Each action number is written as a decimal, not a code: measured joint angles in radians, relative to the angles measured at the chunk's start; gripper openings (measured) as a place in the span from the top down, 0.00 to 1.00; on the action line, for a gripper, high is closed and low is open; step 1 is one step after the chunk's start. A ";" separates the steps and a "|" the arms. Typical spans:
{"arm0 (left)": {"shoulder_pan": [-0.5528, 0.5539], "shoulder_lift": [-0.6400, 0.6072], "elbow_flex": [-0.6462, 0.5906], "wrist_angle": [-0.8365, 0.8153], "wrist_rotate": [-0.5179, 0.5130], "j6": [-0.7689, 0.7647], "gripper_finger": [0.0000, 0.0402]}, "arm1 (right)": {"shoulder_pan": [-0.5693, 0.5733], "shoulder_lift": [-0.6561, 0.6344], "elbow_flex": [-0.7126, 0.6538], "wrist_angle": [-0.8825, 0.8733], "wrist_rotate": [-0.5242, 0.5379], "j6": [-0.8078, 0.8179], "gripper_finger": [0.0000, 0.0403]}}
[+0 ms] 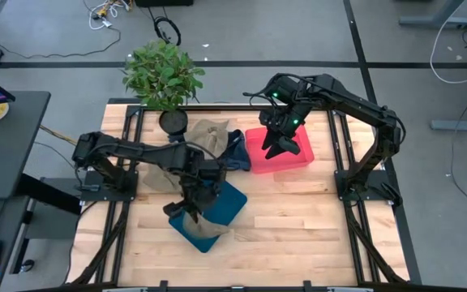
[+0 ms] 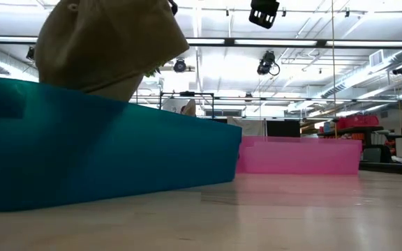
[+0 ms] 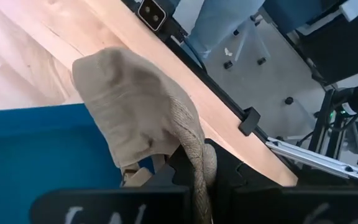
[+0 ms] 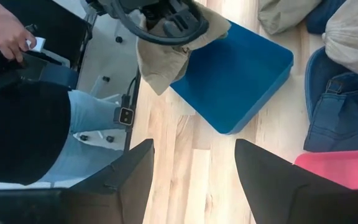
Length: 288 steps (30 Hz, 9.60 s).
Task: Pick & Place hat
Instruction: Put the right brown cap into the blue bin, then put the left brown cap into the blue bin
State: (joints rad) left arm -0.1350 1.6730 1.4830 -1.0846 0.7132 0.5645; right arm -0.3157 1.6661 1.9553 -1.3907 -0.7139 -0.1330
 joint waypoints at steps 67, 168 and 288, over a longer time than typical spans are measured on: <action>0.255 0.164 0.000 0.172 -0.222 -0.196 0.95 | 0.000 0.000 0.000 -0.003 0.000 -0.007 0.44; 0.202 -0.723 -0.453 0.533 -0.942 -0.799 0.91 | -0.169 -0.585 -0.695 0.593 0.376 0.323 0.44; 0.244 -0.082 -0.429 0.014 -0.968 0.207 0.96 | -0.090 -0.625 -1.255 1.509 0.284 0.875 0.44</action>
State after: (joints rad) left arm 0.1089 1.5913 1.0538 -1.0710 -0.2547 0.7712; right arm -0.4061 1.0409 0.7002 0.1188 -0.4300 0.7424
